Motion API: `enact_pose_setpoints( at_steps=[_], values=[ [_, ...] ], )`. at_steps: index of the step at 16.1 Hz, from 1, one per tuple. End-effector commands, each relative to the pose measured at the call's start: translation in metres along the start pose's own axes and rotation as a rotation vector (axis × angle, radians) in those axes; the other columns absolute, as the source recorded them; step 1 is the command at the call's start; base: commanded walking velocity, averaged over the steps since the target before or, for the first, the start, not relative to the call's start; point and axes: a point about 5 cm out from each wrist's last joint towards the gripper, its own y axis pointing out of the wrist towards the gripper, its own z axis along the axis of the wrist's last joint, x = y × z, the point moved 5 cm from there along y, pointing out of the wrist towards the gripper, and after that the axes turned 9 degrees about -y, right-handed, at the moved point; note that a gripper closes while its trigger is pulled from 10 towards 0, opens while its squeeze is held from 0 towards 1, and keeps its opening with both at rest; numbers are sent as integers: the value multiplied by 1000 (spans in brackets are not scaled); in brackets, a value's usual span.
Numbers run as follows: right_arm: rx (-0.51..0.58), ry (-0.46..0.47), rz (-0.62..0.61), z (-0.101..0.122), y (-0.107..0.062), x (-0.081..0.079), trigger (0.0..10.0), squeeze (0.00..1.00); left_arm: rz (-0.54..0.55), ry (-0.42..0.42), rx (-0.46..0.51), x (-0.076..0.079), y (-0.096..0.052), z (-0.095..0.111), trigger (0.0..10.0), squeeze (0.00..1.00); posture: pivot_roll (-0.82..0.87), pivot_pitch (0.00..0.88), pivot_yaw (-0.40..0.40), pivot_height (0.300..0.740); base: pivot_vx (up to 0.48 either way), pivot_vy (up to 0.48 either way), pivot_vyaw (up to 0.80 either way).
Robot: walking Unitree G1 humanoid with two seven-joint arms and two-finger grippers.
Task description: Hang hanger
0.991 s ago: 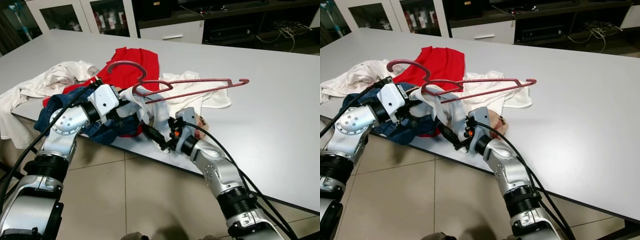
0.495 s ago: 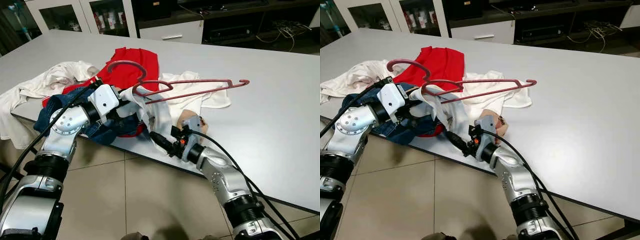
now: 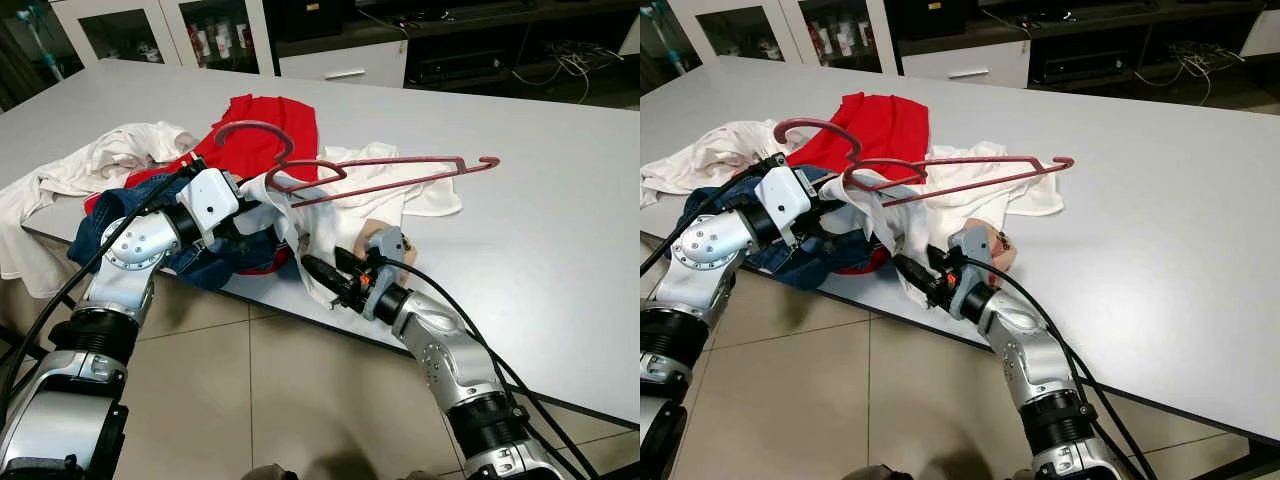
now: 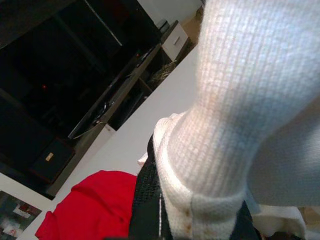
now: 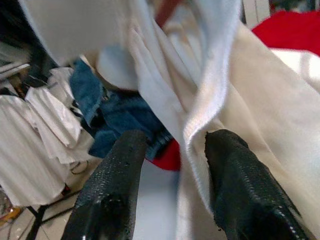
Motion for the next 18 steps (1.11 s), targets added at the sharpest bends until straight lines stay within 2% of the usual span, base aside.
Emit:
enact_pose_setpoints(
  at_steps=[1,15,18],
  values=[
    [23,24,6,4,-1,-2,0,0,12,10,-2,-4,-1,2,0,0,-109,0,122,740,0,0,0],
    [8,78,-5,2,-7,3,0,0,21,22,-4,-7,1,3,0,0,-117,0,126,740,0,0,0],
    [30,37,-23,6,-8,6,0,0,24,21,-4,-7,1,3,0,0,-118,0,123,740,0,0,0]
  ],
)
